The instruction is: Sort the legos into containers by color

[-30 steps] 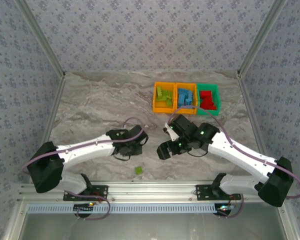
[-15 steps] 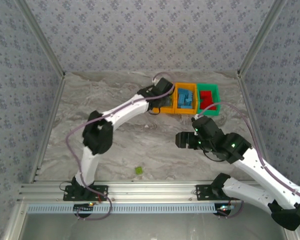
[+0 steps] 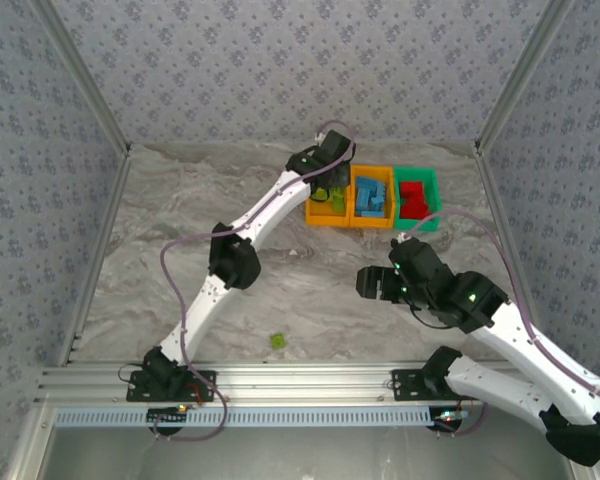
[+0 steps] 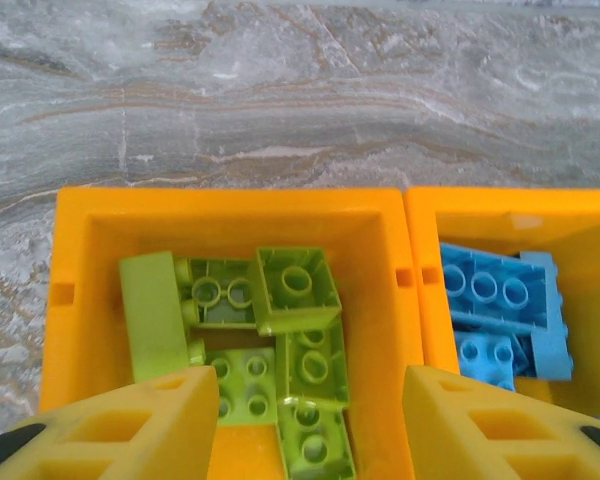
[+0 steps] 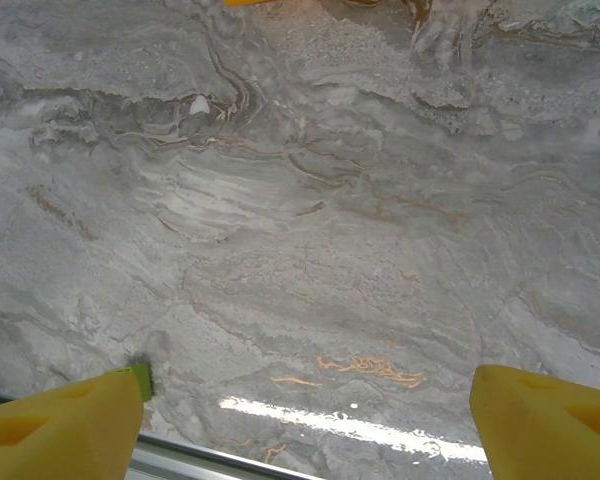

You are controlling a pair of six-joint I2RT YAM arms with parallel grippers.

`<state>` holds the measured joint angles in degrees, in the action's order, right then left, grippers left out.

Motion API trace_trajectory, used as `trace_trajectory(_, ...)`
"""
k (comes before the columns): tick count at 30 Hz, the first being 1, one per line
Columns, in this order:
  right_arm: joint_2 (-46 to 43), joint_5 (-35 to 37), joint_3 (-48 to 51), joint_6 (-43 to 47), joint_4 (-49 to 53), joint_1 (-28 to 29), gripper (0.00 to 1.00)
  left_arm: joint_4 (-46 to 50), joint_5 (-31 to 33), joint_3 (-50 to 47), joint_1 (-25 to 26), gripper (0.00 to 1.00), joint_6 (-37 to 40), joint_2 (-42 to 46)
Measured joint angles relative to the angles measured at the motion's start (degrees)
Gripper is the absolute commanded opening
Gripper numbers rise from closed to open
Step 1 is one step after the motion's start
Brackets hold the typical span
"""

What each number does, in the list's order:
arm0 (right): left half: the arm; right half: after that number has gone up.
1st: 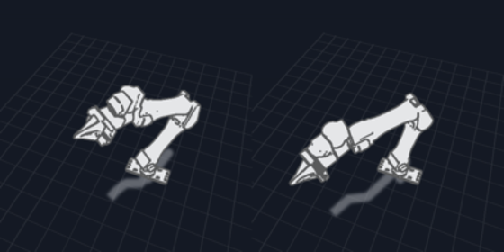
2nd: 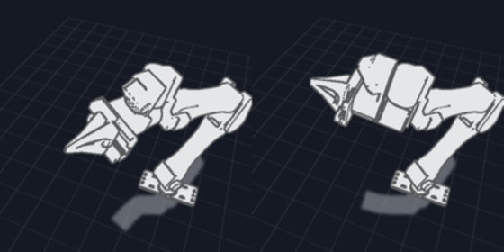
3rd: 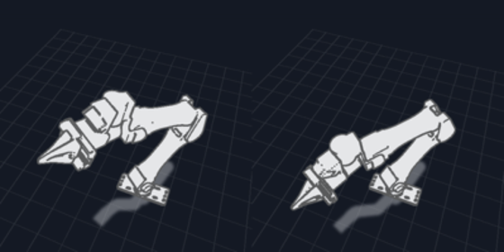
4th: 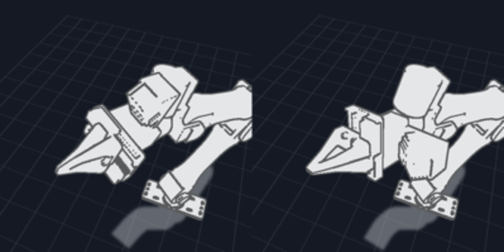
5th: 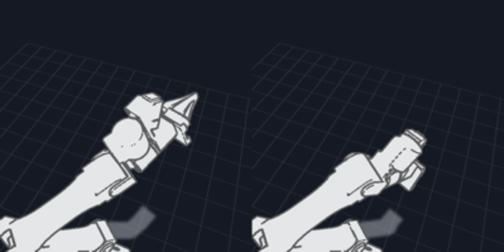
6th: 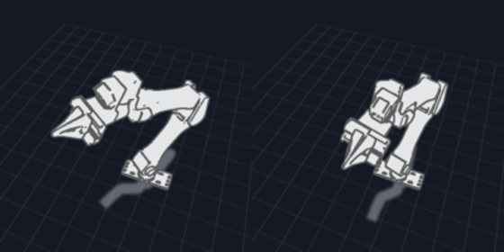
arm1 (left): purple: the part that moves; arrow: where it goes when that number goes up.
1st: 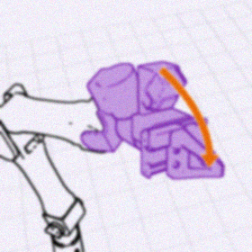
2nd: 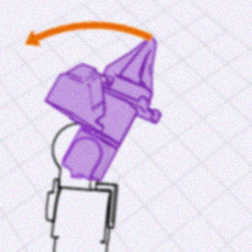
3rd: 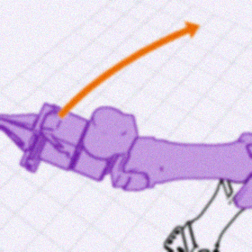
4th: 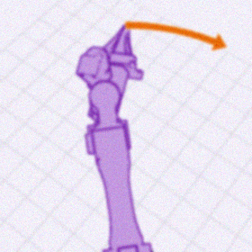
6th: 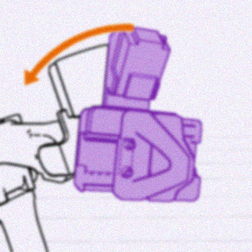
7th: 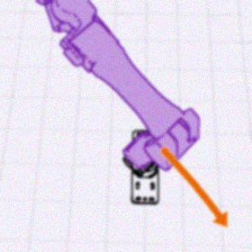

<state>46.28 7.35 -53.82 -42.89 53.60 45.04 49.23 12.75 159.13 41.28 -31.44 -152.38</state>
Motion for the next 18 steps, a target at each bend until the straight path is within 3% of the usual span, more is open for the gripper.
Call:
trace_trajectory(2, 0.2, 0.0, 0.5, -0.2, 0.0, 0.1, 0.88, 1.5, -1.1, -3.2, 0.1, 0.51, 1.0, 3.0)
trace_trajectory(5, 1.2, -0.1, 1.7, -0.7, -0.8, 1.0, 0.88, -0.6, -2.4, -20.9, 0.3, 0.55, 2.9, 14.7)
trace_trajectory(10, 4.9, -0.3, 3.7, -2.6, -4.1, 5.9, 0.88, -11.9, -4.7, -59.8, 1.3, 0.68, 4.4, 46.4)
trace_trajectory(15, 11.0, 0.6, 4.4, -5.4, -9.4, 14.1, 0.88, -18.3, -6.8, -82.0, 1.6, 0.76, 5.7, 72.8)
trace_trajectory(18, 16.1, 1.4, 4.4, -7.1, -12.7, 20.2, 0.88, -17.3, -7.7, -94.7, 1.6, 0.82, 5.4, 87.1)
